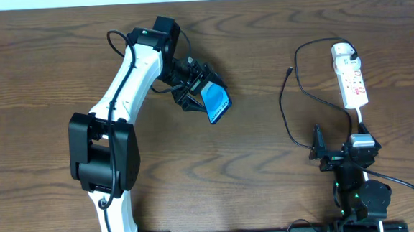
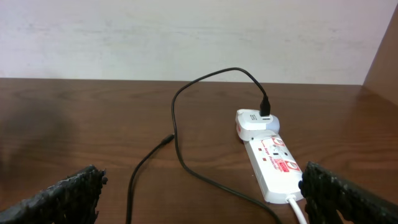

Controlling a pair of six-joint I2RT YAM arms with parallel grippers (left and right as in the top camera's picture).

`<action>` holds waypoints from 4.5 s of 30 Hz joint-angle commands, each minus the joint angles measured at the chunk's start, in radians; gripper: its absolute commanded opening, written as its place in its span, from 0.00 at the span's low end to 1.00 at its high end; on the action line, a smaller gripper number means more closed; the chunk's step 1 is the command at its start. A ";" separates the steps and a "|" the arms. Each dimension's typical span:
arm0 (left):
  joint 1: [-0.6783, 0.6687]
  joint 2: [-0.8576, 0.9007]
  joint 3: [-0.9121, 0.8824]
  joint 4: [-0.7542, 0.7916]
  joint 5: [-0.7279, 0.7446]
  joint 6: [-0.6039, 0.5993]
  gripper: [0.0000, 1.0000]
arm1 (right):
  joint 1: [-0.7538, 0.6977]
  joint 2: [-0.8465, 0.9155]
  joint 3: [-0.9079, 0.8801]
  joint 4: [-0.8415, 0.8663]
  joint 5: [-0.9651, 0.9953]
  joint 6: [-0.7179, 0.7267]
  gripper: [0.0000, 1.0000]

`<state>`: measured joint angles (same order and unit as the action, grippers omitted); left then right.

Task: Plug charger to phone and switch on socket
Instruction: 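Lift the phone with the left gripper and tilt it upright, then move the right gripper to the phone and grasp its edge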

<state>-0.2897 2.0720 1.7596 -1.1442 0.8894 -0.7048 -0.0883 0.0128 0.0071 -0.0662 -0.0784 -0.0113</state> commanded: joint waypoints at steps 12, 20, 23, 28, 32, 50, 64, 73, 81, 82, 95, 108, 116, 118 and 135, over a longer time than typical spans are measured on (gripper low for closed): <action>0.005 -0.043 0.003 -0.003 0.047 0.016 0.72 | 0.005 -0.002 -0.002 -0.004 -0.003 -0.005 0.99; 0.005 -0.043 0.003 -0.003 0.046 0.016 0.72 | 0.005 -0.002 -0.002 -0.004 0.000 -0.005 0.99; 0.005 -0.043 0.003 -0.003 0.046 0.016 0.72 | 0.005 -0.002 -0.002 0.002 -0.053 0.036 0.99; 0.005 -0.043 0.003 -0.003 0.046 0.016 0.72 | 0.005 -0.002 -0.002 0.003 -0.097 0.357 0.99; 0.005 -0.043 0.003 -0.003 0.045 0.016 0.72 | 0.005 -0.002 -0.002 0.016 -0.230 0.910 0.99; 0.005 -0.043 0.003 -0.002 0.045 0.016 0.72 | 0.004 0.034 0.047 0.122 -0.151 0.826 0.99; 0.005 -0.043 0.003 0.002 0.045 0.016 0.72 | 0.005 0.649 0.649 -0.308 -0.232 0.643 0.99; 0.005 -0.043 0.003 0.005 0.045 0.016 0.72 | 0.005 0.826 0.804 -0.332 -0.806 0.755 0.99; 0.005 -0.043 0.003 0.005 0.045 0.016 0.72 | 0.027 0.887 0.804 -0.231 -0.674 0.834 0.99; 0.005 -0.043 0.003 0.005 0.045 0.016 0.72 | 0.040 0.893 0.805 -0.218 -0.669 0.834 0.99; 0.005 -0.043 0.003 0.009 0.045 0.016 0.72 | 0.482 1.030 1.069 -0.612 0.012 1.041 0.95; 0.005 -0.043 0.003 0.012 0.045 0.016 0.72 | 0.756 1.245 1.124 -0.618 0.246 1.170 0.85; 0.005 -0.043 0.003 0.012 0.045 0.016 0.72 | 0.826 1.353 1.124 -0.549 0.301 1.170 0.85; 0.005 -0.043 0.003 0.012 0.045 0.016 0.72 | 0.831 1.389 1.124 -0.528 0.301 1.170 0.84; 0.005 -0.043 0.003 0.012 0.045 0.016 0.72 | 0.874 1.520 1.124 -0.389 0.351 1.170 0.67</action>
<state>-0.2897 2.0720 1.7580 -1.1286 0.8959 -0.7048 0.7750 1.5009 1.1137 -0.4671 0.2302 1.1542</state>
